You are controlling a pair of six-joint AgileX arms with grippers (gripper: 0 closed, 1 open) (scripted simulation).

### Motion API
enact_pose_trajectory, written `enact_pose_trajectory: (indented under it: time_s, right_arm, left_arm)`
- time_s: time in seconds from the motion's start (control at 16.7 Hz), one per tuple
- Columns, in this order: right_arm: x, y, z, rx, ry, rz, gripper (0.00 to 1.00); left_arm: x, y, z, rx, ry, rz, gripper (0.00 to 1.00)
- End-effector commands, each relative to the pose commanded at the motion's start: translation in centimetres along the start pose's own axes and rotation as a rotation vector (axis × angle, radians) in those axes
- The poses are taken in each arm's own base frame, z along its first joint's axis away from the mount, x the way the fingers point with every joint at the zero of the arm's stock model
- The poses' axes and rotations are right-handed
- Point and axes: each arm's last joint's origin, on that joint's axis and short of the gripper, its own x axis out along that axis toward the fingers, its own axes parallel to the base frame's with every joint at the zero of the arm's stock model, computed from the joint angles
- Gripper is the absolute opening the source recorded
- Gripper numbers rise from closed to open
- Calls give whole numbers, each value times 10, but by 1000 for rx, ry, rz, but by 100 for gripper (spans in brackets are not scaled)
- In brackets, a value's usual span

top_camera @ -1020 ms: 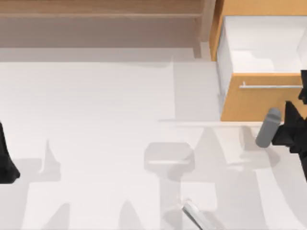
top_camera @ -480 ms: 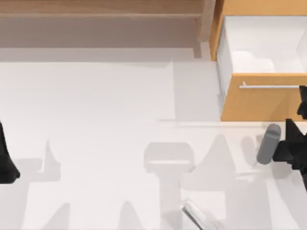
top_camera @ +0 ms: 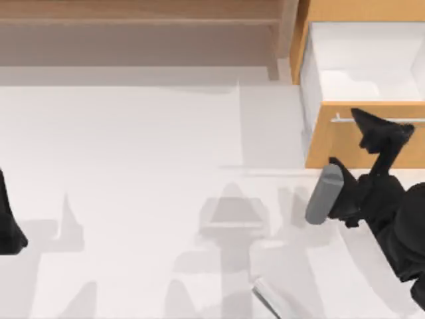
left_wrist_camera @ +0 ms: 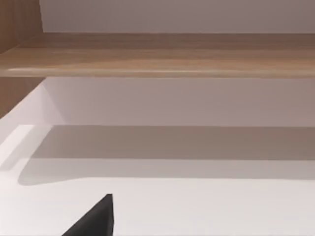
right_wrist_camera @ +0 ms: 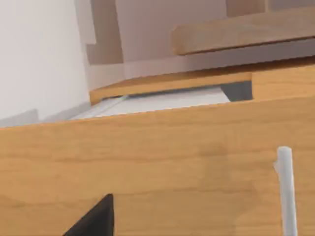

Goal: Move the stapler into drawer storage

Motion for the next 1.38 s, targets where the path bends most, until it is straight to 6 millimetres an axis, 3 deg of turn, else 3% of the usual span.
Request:
enact_pose_trajectory:
  time_s: [0.36,0.72,1.02,1.38]
  right_arm:
    - [22,-2,88,294,-231,336,100]
    - [14,-12,146,532,-42,875,100]
    - [-12,-35,159,633,358,1185,100]
    - [-27,-68,151,729,796,1266,100]
  left_arm:
    - [0,0,0,0,0,0,100]
    - [0,0,0,0,0,0,100]
    - [0,0,0,0,0,0,100]
    - [0,0,0,0,0,0,100]
